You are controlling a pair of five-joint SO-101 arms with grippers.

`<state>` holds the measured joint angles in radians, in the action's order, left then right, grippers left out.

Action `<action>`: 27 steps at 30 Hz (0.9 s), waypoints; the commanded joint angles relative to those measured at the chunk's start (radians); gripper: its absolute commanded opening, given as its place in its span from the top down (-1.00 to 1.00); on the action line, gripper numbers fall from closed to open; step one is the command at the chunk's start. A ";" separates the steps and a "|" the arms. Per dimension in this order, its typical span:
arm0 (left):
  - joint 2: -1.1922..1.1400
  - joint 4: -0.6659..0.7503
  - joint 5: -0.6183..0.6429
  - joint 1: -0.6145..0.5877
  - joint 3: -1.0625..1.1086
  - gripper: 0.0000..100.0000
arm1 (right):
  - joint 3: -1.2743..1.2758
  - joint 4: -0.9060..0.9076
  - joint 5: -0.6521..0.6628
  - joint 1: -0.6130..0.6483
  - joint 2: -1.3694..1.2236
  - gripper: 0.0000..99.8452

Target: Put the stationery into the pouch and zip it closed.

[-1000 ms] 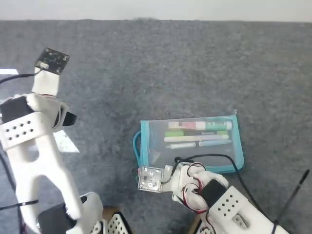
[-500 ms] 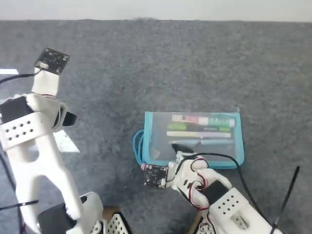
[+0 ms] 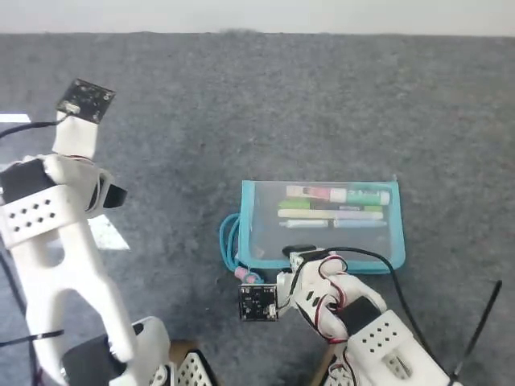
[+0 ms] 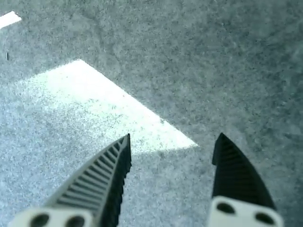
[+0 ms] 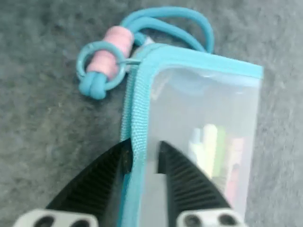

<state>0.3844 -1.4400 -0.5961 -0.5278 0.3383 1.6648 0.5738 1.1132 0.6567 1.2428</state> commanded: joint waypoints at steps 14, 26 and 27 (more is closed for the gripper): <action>0.046 0.086 0.064 -0.008 -0.012 0.47 | -0.454 0.389 -0.095 -0.058 -0.015 0.98; 0.054 0.058 0.064 0.017 -0.012 0.46 | -0.790 0.627 -0.120 -0.051 -0.018 0.98; 0.057 0.046 0.064 0.032 -0.013 0.46 | -0.816 0.627 -0.137 -0.053 -0.019 0.98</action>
<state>0.3844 -1.3771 -0.5470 -0.5247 0.3383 0.9789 1.1861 1.0134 0.5953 1.2244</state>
